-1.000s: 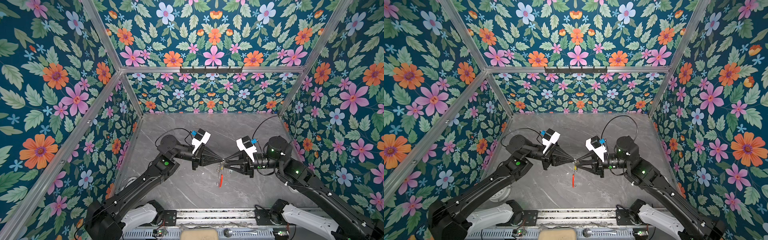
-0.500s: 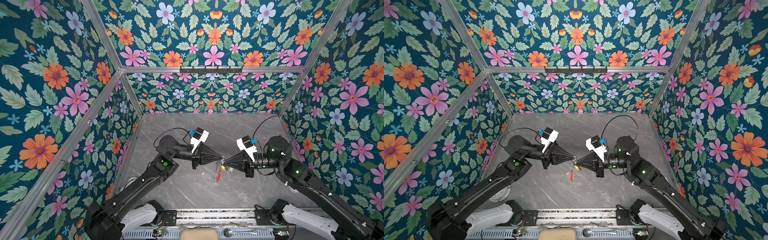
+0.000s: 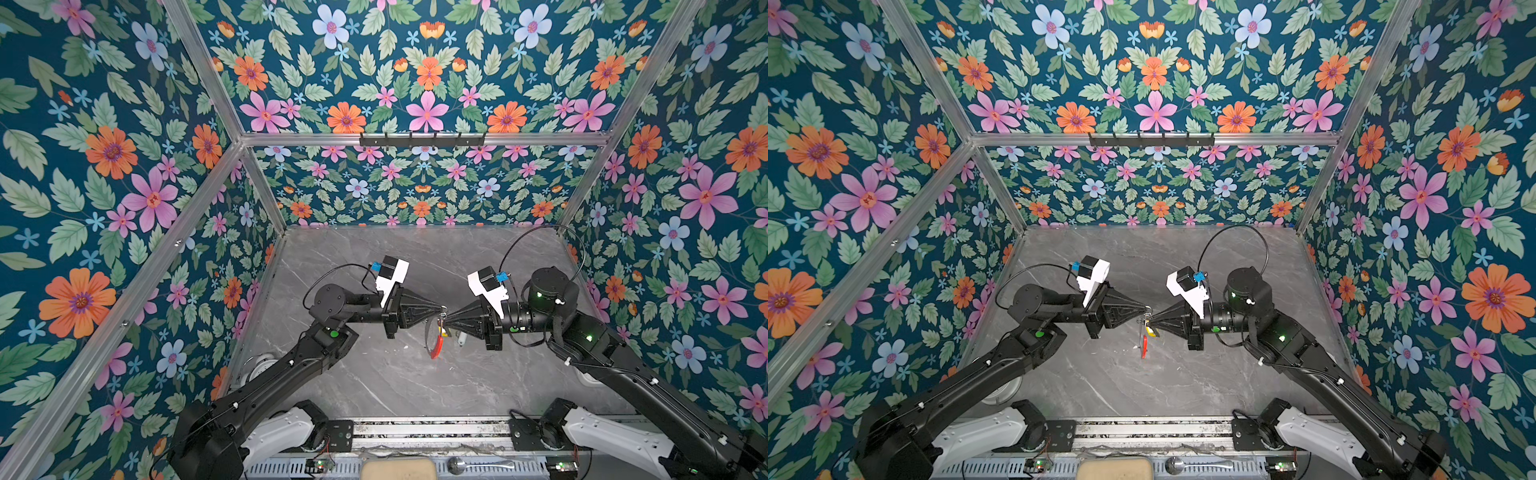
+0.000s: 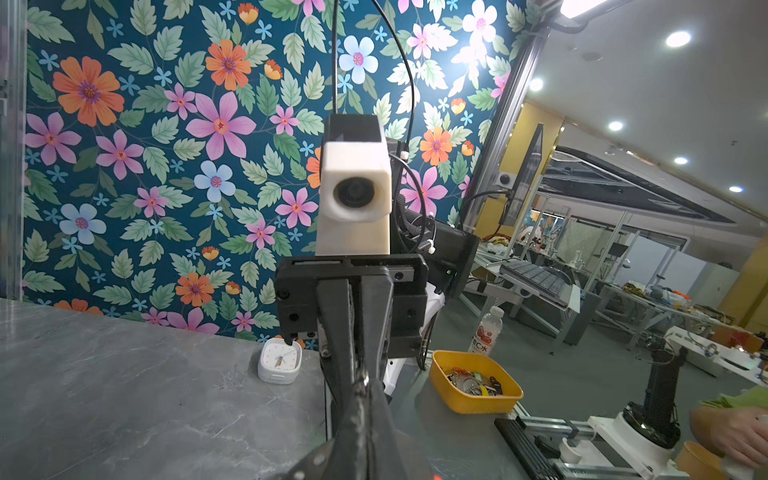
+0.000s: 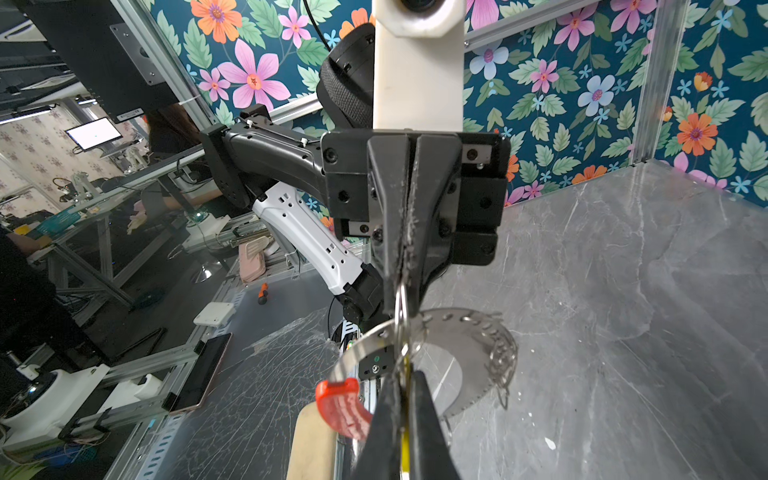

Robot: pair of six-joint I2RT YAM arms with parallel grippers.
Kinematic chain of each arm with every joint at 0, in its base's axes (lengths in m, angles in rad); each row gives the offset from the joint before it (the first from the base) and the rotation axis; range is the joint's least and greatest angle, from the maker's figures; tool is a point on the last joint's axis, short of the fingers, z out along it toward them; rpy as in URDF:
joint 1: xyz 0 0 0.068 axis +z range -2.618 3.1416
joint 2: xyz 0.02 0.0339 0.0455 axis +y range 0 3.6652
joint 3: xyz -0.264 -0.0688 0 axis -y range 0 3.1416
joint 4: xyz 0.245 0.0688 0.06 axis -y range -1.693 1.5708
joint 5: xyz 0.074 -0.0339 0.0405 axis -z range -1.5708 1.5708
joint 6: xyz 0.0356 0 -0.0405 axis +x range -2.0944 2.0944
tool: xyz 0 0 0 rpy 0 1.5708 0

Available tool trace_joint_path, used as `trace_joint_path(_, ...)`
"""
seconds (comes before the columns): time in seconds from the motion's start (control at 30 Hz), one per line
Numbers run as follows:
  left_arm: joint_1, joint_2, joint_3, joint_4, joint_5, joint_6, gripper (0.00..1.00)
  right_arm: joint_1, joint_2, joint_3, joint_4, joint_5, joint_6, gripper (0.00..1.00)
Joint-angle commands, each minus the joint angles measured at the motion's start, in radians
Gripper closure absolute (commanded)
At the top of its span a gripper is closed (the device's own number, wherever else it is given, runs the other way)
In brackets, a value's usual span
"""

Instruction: Remove the keys from the keyring

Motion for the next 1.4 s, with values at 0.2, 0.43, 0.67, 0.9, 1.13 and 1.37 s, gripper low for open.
trace_joint_path(0.2, -0.002, 0.027, -0.029, 0.296, -0.058, -0.141, 1.0, 0.019, 0.027, 0.007, -0.052, 0.054, -0.012, 1.0)
trace_joint_path(0.43, -0.002, 0.034, -0.031, 0.325, -0.046, -0.17, 1.0, 0.019, 0.031, 0.016, -0.072, 0.095, -0.001, 1.0)
trace_joint_path(0.67, -0.002, 0.035, -0.028, 0.272, -0.022, -0.137, 1.0, 0.02, 0.012, 0.024, -0.055, 0.094, 0.012, 0.84)
trace_joint_path(0.9, -0.002, 0.035, -0.034, 0.265, -0.034, -0.104, 1.0, 0.019, -0.032, 0.036, -0.07, 0.094, -0.011, 0.5)
trace_joint_path(1.13, -0.002, 0.031, -0.064, 0.322, -0.082, -0.07, 1.0, 0.019, -0.104, 0.018, 0.021, 0.169, 0.018, 0.46)
trace_joint_path(1.37, -0.001, 0.07, -0.097, 0.489, -0.122, -0.138, 1.0, 0.02, -0.129, -0.072, 0.309, 0.249, 0.162, 0.45)
